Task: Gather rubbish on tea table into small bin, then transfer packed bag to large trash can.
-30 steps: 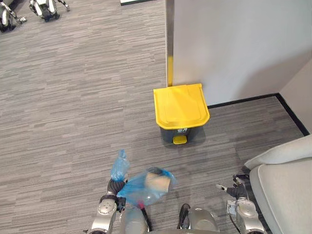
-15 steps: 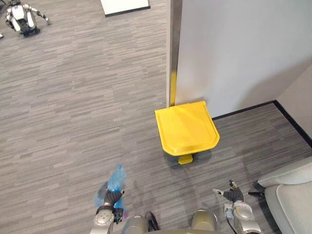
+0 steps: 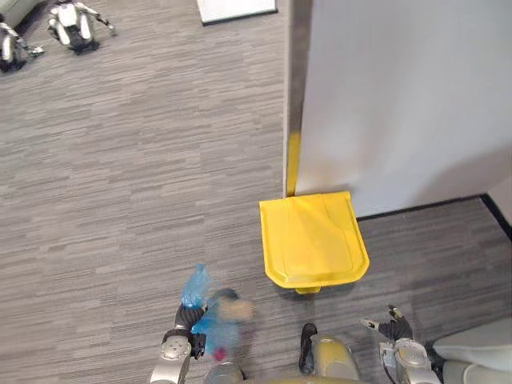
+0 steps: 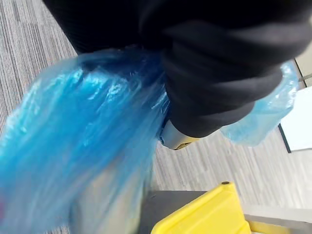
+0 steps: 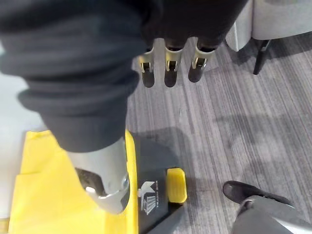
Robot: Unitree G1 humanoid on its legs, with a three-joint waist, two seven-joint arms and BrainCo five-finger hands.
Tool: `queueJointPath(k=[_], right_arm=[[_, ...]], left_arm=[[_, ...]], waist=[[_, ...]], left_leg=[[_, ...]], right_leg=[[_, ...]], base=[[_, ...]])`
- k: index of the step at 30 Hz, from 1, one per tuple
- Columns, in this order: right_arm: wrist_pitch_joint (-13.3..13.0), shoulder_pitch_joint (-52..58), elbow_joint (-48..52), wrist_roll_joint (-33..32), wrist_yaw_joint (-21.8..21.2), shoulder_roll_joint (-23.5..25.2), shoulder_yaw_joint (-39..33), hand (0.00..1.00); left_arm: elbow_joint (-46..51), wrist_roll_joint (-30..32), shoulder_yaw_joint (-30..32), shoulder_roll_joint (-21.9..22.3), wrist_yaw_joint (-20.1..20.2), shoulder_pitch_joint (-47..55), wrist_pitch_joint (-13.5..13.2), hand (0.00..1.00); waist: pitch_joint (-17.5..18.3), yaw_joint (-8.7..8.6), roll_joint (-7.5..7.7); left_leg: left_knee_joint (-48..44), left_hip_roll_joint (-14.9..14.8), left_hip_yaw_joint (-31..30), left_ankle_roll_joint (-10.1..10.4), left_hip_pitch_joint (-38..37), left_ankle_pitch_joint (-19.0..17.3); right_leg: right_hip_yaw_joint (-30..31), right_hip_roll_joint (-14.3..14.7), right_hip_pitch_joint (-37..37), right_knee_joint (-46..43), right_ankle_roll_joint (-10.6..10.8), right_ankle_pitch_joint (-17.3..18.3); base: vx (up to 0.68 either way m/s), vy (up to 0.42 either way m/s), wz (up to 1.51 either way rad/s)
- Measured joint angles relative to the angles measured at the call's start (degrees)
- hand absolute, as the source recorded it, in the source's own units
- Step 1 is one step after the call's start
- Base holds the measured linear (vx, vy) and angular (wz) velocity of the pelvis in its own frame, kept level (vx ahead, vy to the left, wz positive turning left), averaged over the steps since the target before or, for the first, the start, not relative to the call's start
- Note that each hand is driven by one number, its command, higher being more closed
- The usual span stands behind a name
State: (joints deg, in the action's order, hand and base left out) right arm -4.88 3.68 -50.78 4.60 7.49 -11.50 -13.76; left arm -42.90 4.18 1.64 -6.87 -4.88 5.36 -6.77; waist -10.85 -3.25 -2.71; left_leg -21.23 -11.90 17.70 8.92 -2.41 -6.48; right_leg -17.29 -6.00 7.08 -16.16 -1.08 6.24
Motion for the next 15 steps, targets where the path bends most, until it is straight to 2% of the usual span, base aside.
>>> queueJointPath(k=[2, 4, 5, 7, 10, 15], right_arm=[[-0.03, 0.38, 0.02, -0.16, 0.0, 0.43, -0.98, 0.0], [-0.06, 0.06, 0.03, -0.57, 0.08, 1.13, -2.79, 0.0], [-0.12, -0.15, -0.01, -0.62, 0.09, 1.35, -3.75, 0.0], [-0.09, 0.23, -0.24, -0.66, 0.06, 2.22, -4.65, 0.0], [-0.1, 0.38, -0.25, -0.64, 0.04, 2.52, -4.77, 0.0], [-0.09, 0.49, -1.55, -0.64, 0.04, 2.6, -4.96, 0.0]], left_arm=[[0.03, 0.0, 0.0, 0.03, 0.02, -0.18, -0.01, 1.0], [0.03, 0.0, 0.02, 0.04, 0.04, -0.33, -0.09, 1.0], [0.02, 0.01, 0.02, 0.04, 0.13, -0.37, -0.1, 1.0], [-0.38, 0.04, 0.09, -0.37, 0.54, -0.32, -0.12, 1.0], [-0.53, 0.19, 0.03, -0.47, 1.1, -0.5, -0.11, 1.0], [-2.48, 1.03, 0.07, -0.73, 0.99, -0.25, 0.11, 1.0]], waist=[[0.22, 0.87, 0.43], [0.27, 0.96, 1.06], [0.58, 0.86, 0.31], [0.9, 0.87, -0.59], [0.97, 0.87, 0.5], [1.05, 0.81, 0.53]], left_leg=[[-0.94, 0.08, 0.2, -0.41, 0.62, 1.59], [1.37, 1.07, 0.31, -1.99, 1.27, 0.24], [7.06, 2.33, -0.22, -2.43, 1.05, 0.23], [14.17, 3.56, 1.04, -3.46, -0.97, 2.51], [15.93, 4.48, 1.35, -3.48, -1.5, 2.5], [17.31, 4.95, 1.58, -3.5, -2.46, 2.52]], right_leg=[[-0.03, 0.06, -1.79, 3.34, 0.18, -1.37], [0.14, -0.07, -2.11, 6.31, 0.11, -3.04], [0.16, -0.06, -1.99, 7.17, 0.2, -4.07], [0.9, 1.16, -2.13, 7.44, 1.11, -4.74], [1.66, 1.32, -2.69, 10.21, 1.78, -6.78], [2.42, 1.82, -3.88, 13.77, 1.9, -9.22]], base=[[0.02, -0.008, 0.09], [0.01, 0.017, 0.01], [0.02, 0.078, -0.05], [0.03, 0.146, -0.18], [-0.01, 0.085, -0.15], [-0.05, 0.044, -0.09]])
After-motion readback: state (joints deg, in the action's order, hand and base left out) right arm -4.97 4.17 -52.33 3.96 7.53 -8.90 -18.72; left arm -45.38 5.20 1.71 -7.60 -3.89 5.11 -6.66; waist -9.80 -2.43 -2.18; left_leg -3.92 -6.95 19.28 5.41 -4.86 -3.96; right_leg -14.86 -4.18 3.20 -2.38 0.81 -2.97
